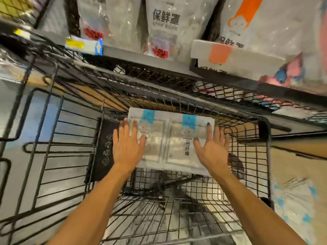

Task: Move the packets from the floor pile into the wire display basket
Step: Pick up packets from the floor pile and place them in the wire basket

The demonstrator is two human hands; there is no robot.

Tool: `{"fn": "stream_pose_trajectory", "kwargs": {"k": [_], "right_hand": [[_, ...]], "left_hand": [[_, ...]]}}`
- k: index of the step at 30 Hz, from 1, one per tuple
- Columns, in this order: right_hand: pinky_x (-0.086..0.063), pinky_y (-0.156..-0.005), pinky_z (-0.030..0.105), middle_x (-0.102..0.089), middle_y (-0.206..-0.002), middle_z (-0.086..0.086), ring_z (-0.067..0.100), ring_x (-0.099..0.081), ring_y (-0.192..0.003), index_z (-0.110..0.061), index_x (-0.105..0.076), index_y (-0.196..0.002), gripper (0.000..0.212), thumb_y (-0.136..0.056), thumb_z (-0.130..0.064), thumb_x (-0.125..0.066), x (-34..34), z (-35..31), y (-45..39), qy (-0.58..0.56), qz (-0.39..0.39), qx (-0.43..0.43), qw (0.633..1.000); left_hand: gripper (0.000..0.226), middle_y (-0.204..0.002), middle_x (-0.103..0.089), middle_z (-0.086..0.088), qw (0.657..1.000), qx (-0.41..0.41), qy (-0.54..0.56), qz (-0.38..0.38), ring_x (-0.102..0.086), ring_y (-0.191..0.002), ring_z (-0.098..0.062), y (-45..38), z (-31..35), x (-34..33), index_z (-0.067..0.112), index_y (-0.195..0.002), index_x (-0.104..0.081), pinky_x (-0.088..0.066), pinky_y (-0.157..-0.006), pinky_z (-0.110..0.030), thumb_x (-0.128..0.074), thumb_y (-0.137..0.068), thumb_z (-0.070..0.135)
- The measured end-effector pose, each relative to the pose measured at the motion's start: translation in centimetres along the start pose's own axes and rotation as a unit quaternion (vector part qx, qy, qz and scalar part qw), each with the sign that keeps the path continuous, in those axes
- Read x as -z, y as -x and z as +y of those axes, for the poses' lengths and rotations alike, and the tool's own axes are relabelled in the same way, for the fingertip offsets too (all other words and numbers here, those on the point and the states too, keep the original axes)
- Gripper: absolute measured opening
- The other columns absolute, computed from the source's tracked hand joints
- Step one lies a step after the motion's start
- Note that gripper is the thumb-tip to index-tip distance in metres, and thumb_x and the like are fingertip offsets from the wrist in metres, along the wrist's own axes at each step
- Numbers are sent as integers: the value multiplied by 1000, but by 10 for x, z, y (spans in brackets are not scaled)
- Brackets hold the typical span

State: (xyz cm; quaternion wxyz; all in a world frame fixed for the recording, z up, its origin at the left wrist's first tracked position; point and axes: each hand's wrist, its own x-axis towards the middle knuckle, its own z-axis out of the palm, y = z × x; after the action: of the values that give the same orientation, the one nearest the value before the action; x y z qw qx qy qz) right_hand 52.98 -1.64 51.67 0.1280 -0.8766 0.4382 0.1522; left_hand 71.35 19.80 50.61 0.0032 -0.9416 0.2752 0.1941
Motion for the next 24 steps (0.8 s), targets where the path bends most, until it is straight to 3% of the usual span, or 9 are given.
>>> {"fn": "stream_pose_trajectory", "kwargs": {"k": [4, 12, 24], "right_hand": [[-3, -129, 53, -13, -172, 11, 29, -9, -159, -19, -15, -164, 78, -102, -65, -25, 51, 3, 12, 4, 25, 49, 998], [-2, -128, 53, -15, -172, 8, 28, -9, -159, -23, -21, -164, 78, -101, -69, -29, 160, 21, 57, 6, 59, 104, 993], [-3, -128, 51, -17, -172, 6, 26, -10, -159, -27, -21, -164, 83, -97, -77, -20, 260, 56, 147, -34, 120, 62, 990]], "left_hand": [[67, -171, -5, -11, 999, 3, 17, 34, -1, -158, -27, 25, 19, 48, 19, -164, -13, -4, -128, -48, -23, -106, 52], [66, -170, -15, -9, 992, 7, 16, 122, -11, -157, -28, 88, 56, 152, 21, -163, -20, -11, -127, -49, -28, -106, 54], [68, -172, -6, -2, 983, -93, 7, 155, 0, -158, -21, 158, 99, 257, 27, -164, -9, -4, -128, -45, -20, -105, 59]]}}
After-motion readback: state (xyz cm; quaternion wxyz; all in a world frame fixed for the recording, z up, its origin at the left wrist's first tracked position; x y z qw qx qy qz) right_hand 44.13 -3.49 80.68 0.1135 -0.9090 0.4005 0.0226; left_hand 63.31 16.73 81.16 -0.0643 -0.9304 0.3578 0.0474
